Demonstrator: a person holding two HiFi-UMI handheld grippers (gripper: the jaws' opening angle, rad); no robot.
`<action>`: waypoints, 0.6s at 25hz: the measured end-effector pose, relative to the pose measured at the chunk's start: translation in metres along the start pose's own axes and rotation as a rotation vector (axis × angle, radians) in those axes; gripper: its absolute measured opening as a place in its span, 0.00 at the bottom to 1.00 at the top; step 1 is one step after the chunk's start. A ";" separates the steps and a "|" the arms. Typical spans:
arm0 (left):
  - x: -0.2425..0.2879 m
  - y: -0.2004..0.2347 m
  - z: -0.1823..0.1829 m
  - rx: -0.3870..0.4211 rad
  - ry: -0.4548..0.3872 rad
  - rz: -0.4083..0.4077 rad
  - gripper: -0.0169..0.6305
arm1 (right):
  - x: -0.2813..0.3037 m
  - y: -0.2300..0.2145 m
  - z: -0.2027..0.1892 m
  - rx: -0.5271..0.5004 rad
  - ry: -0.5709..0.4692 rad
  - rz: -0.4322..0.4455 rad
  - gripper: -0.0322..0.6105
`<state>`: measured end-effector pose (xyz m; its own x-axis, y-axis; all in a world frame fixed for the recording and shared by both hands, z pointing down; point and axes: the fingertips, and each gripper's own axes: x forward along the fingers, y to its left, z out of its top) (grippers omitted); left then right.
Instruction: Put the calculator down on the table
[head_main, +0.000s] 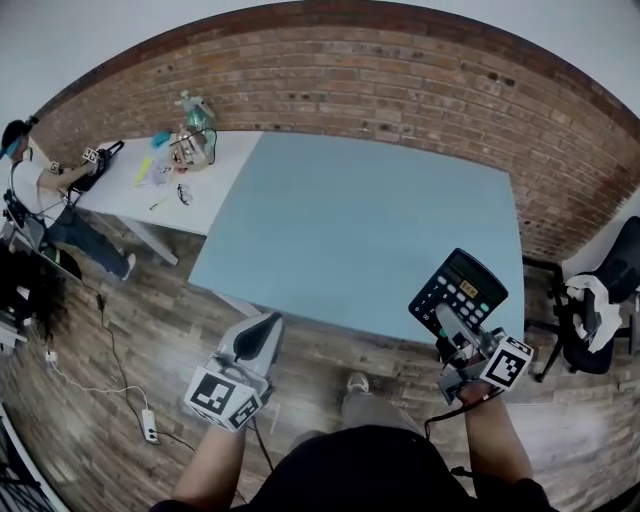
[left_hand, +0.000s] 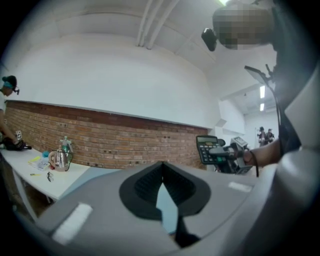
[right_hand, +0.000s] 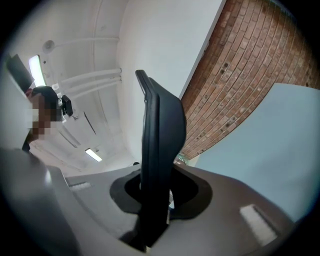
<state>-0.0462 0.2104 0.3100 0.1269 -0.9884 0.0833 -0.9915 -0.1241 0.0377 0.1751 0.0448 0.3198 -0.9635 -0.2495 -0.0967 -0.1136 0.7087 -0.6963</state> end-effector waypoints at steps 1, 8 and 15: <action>0.007 0.004 0.004 0.023 0.005 0.004 0.03 | 0.009 -0.004 0.005 -0.004 0.005 0.010 0.16; 0.057 0.041 0.003 0.061 0.053 0.065 0.03 | 0.058 -0.057 0.024 0.039 0.041 0.023 0.16; 0.095 0.064 0.006 0.049 0.045 0.097 0.03 | 0.100 -0.088 0.040 0.054 0.049 0.059 0.16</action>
<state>-0.0975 0.1083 0.3148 0.0305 -0.9912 0.1286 -0.9992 -0.0335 -0.0212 0.0988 -0.0686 0.3431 -0.9790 -0.1747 -0.1046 -0.0444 0.6846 -0.7276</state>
